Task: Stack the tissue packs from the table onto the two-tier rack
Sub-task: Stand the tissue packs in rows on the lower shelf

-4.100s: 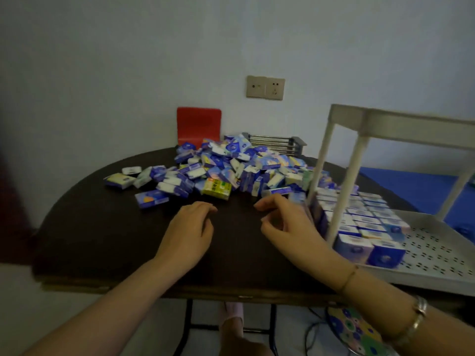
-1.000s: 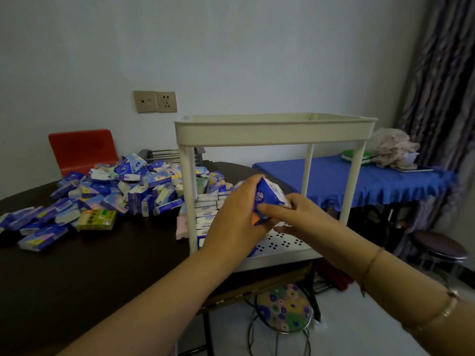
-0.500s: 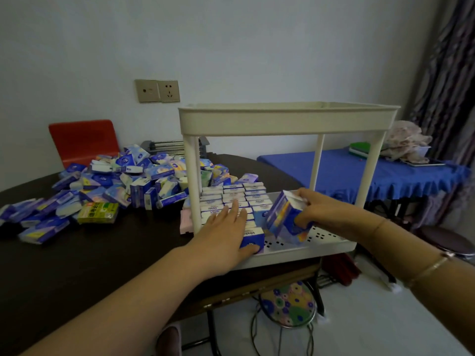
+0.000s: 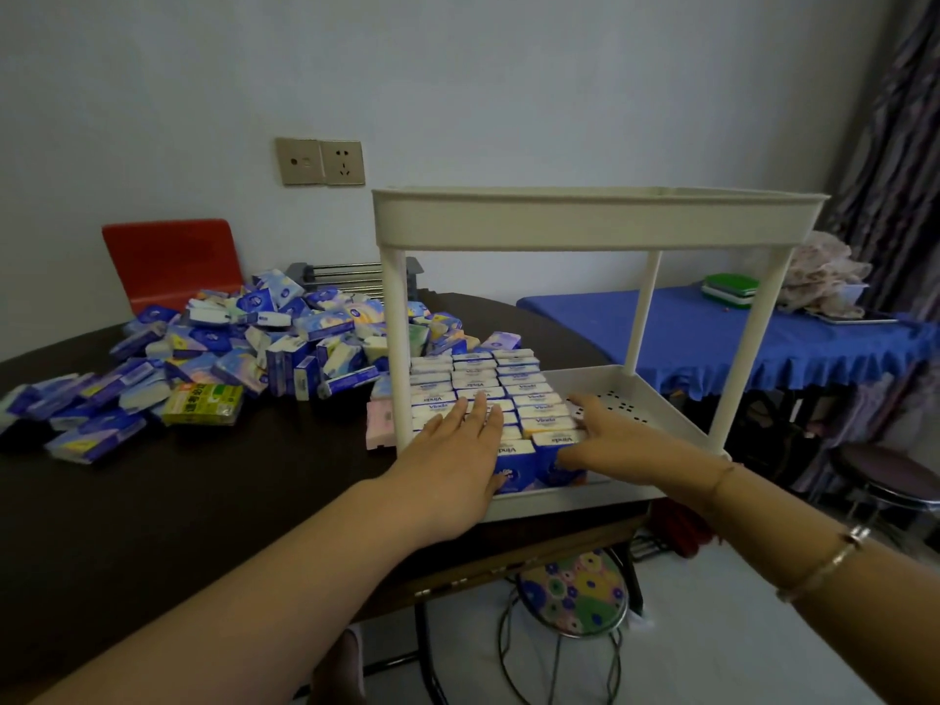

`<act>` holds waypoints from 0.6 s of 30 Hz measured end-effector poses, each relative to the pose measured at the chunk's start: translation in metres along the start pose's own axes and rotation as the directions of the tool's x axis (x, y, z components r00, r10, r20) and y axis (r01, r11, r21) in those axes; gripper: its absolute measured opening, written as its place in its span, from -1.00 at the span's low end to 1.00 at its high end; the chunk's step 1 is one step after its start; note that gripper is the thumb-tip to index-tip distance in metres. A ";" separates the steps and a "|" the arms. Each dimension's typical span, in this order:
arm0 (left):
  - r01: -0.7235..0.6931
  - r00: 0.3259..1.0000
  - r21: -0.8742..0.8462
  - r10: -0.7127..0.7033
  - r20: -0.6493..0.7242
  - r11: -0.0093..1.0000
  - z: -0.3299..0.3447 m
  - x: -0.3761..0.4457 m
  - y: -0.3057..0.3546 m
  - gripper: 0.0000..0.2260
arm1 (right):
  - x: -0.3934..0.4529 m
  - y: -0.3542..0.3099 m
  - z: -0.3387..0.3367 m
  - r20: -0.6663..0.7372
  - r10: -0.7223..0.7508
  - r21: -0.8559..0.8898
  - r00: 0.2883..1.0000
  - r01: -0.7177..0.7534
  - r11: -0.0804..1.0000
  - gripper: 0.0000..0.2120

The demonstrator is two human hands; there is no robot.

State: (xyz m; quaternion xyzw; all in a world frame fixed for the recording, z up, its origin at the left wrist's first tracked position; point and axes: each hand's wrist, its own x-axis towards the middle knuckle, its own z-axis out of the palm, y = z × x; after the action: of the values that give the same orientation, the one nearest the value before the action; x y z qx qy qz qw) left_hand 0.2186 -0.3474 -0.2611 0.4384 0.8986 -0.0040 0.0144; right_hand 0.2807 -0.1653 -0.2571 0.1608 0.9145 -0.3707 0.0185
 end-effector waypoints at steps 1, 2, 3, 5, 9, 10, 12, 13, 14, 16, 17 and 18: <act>-0.001 1.000 0.007 0.001 -0.002 1.000 0.000 0.000 0.000 -0.38 | -0.001 0.001 -0.001 -0.012 0.011 0.007 1.000 -0.011 1.000 -0.40; -0.001 1.000 0.013 0.001 -0.002 1.000 0.000 0.000 0.000 -0.38 | -0.002 0.002 -0.002 -0.022 0.020 -0.004 1.000 -0.020 1.000 -0.41; 0.000 1.000 0.014 0.000 -0.001 1.000 -0.001 -0.001 0.001 -0.38 | -0.003 0.002 -0.002 -0.028 0.035 -0.035 0.999 -0.036 0.999 -0.44; 0.004 1.000 0.014 -0.004 0.002 1.000 -0.001 -0.001 0.002 -0.38 | -0.006 0.004 -0.001 -0.010 0.047 -0.120 0.999 -0.048 0.992 -0.57; 0.002 1.000 0.017 -0.002 0.007 1.000 -0.001 -0.001 0.002 -0.37 | -0.010 0.007 0.006 0.028 0.041 -0.200 0.999 -0.035 0.979 -0.73; 0.003 1.000 0.013 -0.003 0.012 1.000 -0.001 -0.001 0.001 -0.37 | -0.009 0.008 0.007 0.021 0.041 -0.198 0.999 -0.036 0.979 -0.73; -0.001 1.000 0.004 0.001 0.019 1.000 -0.002 -0.002 0.001 -0.37 | -0.010 0.009 0.005 0.023 0.055 -0.189 0.998 -0.050 0.981 -0.66; -0.005 1.000 0.000 0.005 0.017 1.000 -0.002 -0.002 0.001 -0.37 | -0.011 0.009 0.004 0.030 0.061 -0.185 0.998 -0.055 0.981 -0.63; -0.009 1.000 -0.003 0.009 0.012 1.000 -0.003 -0.003 0.001 -0.37 | -0.012 0.009 0.002 0.030 0.062 -0.190 0.998 -0.055 0.980 -0.61; -0.017 1.000 -0.007 0.017 -0.009 1.000 -0.004 -0.005 0.002 -0.36 | -0.017 0.009 -0.001 -0.007 0.050 -0.230 0.999 -0.051 0.972 -0.60; -0.023 0.999 -0.008 0.023 -0.027 1.000 -0.005 -0.006 0.003 -0.36 | -0.020 0.009 -0.002 -0.050 0.036 -0.256 0.998 -0.047 0.966 -0.58; -0.032 0.998 -0.012 0.031 -0.046 0.999 -0.006 -0.009 0.003 -0.36 | -0.024 0.010 -0.003 -0.109 0.005 -0.282 0.994 -0.035 0.959 -0.57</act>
State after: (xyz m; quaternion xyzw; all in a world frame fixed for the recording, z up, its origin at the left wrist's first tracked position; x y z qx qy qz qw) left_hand 0.2262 -0.3524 -0.2549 0.4525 0.8917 0.0119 -0.0036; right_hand 0.3069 -0.1636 -0.2575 0.1853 0.9562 -0.2267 -0.0039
